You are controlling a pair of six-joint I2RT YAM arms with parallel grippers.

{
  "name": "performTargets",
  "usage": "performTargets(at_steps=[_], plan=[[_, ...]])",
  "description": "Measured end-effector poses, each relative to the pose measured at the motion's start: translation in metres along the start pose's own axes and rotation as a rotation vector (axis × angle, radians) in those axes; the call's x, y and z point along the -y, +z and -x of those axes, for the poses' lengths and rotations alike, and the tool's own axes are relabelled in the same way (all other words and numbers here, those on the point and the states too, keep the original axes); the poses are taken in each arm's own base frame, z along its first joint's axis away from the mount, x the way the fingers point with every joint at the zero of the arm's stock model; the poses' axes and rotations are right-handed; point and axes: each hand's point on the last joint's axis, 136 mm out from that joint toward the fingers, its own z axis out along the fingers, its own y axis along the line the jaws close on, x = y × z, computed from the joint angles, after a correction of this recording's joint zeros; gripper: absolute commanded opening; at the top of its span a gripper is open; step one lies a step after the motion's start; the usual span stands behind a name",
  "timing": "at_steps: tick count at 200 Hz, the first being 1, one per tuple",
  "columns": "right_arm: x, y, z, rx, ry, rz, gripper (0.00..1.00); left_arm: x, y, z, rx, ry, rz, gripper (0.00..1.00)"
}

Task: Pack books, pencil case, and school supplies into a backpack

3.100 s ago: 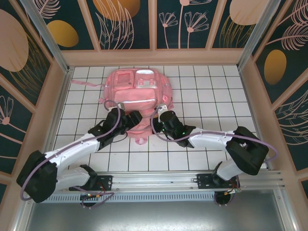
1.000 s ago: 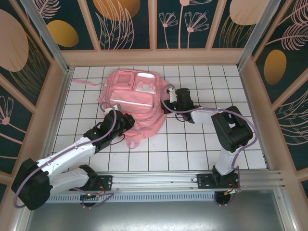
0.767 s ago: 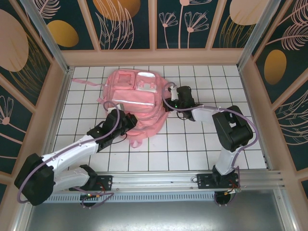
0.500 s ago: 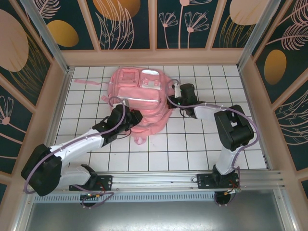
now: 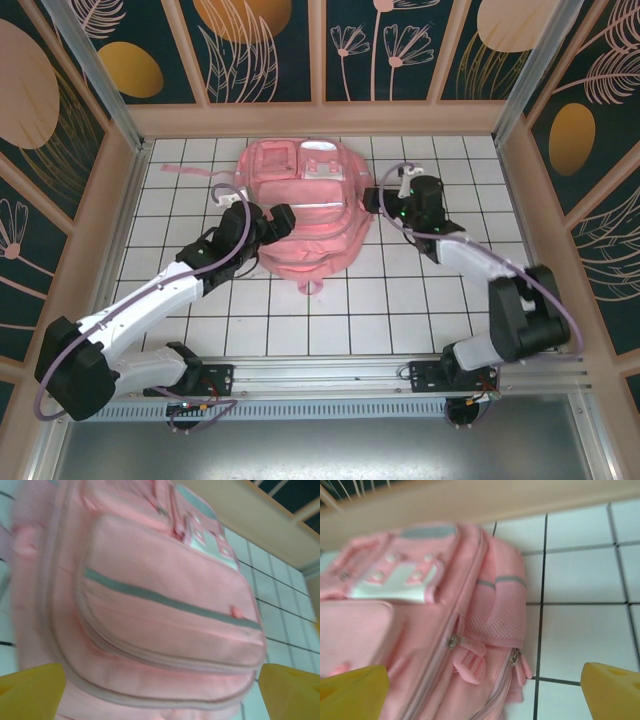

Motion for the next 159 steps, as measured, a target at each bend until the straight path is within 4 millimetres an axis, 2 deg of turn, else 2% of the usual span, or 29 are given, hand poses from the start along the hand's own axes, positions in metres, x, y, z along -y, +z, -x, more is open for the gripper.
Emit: performTargets(at_steps=[32,68,96,115,143,159], plan=[[0.01,-0.052,0.02,0.185,-0.009,-0.061,0.99,-0.033,-0.007,0.041,0.146,0.03,0.131,0.99],[0.052,-0.087,0.017,0.325,-0.036,-0.261,0.99,-0.077,-0.017,0.091,0.354,0.016,0.294,0.99],[0.094,-0.095,-0.003,0.353,-0.068,-0.421,0.99,-0.121,-0.011,0.109,0.454,0.07,0.479,0.98],[0.121,-0.091,-0.021,0.306,-0.081,-0.514,0.99,-0.151,-0.002,0.117,0.464,0.119,0.605,0.99],[0.148,-0.085,-0.036,0.271,-0.087,-0.591,0.99,-0.207,-0.001,0.129,0.493,0.106,0.755,0.99],[0.16,-0.087,-0.042,0.275,-0.077,-0.609,0.99,-0.243,-0.008,0.123,0.514,0.077,0.806,0.99]])
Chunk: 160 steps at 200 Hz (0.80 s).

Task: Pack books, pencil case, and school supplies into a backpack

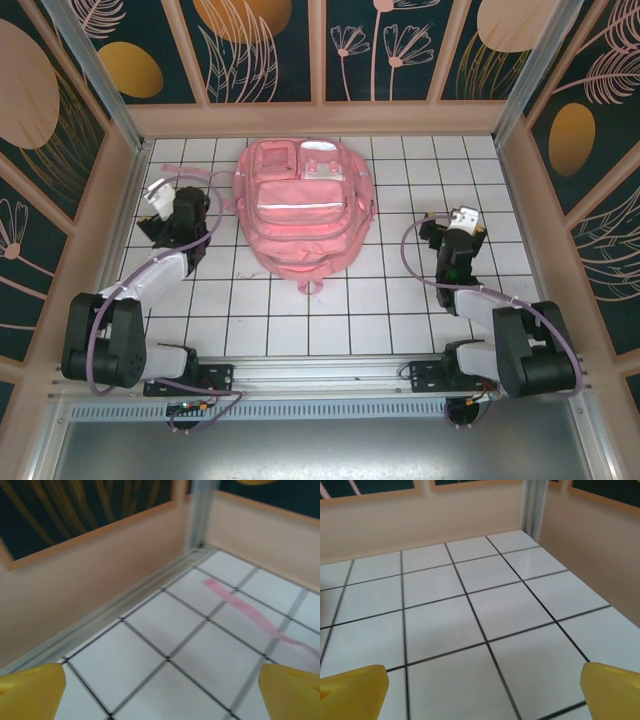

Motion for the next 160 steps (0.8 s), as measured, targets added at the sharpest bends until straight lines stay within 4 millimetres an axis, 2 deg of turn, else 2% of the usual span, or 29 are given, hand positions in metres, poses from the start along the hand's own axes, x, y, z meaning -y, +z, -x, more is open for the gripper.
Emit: performTargets(at_steps=[10,19,54,68,85,101,127,160], plan=[[0.009,0.003,-0.003,-0.003,0.013,-0.021,0.99,-0.017,0.007,-0.012,-0.001,0.03,0.03,0.99],[0.017,0.006,-0.004,-0.001,0.034,-0.034,0.99,-0.023,0.01,-0.024,-0.008,0.069,0.035,0.99],[0.04,0.021,-0.011,-0.029,0.112,-0.068,0.99,-0.014,0.024,-0.056,-0.016,0.162,-0.014,0.99],[0.042,0.024,-0.009,-0.026,0.127,-0.059,0.99,-0.007,0.024,-0.057,0.002,0.151,-0.062,0.99],[0.042,0.024,-0.001,0.021,0.144,-0.038,0.99,0.003,0.022,-0.052,0.032,0.13,-0.123,0.99],[0.041,0.023,-0.001,0.036,0.148,-0.024,0.99,0.011,0.02,-0.046,0.059,0.115,-0.18,0.99],[0.029,0.019,-0.001,0.065,0.137,0.049,0.99,0.014,0.007,-0.05,0.095,0.108,-0.28,0.99],[0.018,0.011,-0.025,0.043,0.1,0.131,0.99,0.019,-0.01,-0.061,0.126,0.134,-0.409,0.99]])
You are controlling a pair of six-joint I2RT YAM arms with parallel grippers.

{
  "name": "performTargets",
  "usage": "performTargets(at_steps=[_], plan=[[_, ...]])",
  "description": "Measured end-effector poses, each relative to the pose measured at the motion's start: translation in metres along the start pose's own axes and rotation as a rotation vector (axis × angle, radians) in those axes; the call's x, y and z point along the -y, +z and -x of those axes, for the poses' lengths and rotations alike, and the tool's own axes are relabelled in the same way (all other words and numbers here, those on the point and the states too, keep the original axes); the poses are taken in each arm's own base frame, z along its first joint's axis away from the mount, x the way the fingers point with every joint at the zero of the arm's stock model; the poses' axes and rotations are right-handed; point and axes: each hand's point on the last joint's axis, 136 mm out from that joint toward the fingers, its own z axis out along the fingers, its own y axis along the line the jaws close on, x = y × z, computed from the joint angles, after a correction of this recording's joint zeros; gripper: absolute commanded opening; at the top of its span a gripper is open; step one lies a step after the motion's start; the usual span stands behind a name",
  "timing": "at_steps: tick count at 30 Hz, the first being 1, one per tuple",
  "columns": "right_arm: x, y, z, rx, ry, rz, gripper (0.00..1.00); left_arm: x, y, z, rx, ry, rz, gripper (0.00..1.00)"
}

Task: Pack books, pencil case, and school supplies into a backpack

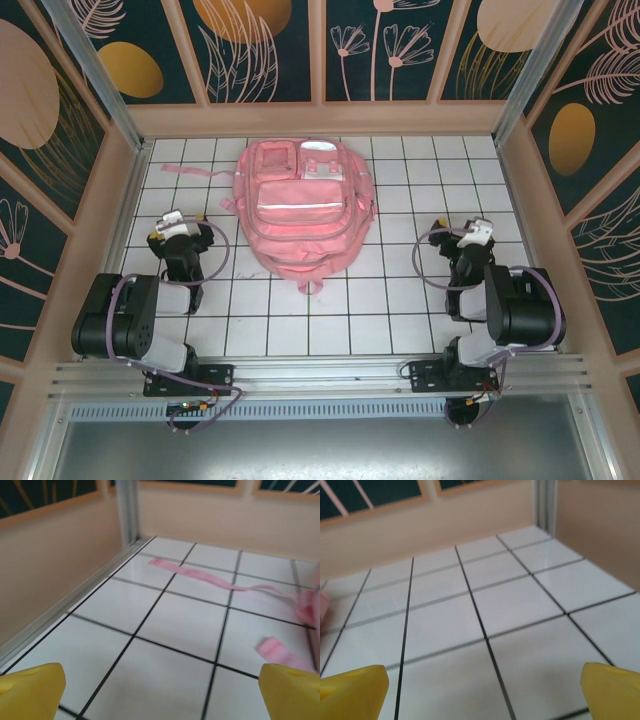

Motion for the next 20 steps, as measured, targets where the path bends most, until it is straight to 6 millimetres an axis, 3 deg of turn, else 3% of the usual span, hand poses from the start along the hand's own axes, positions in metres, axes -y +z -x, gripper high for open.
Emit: performTargets(at_steps=[8,20], plan=[[-0.009,0.004,0.011,0.034,-0.012,0.041,0.99,0.016,-0.003,0.013,0.061,0.007,-0.098,0.99],[-0.018,0.011,0.018,0.04,-0.032,0.062,0.99,0.019,-0.003,0.018,0.082,0.006,-0.111,0.99]])
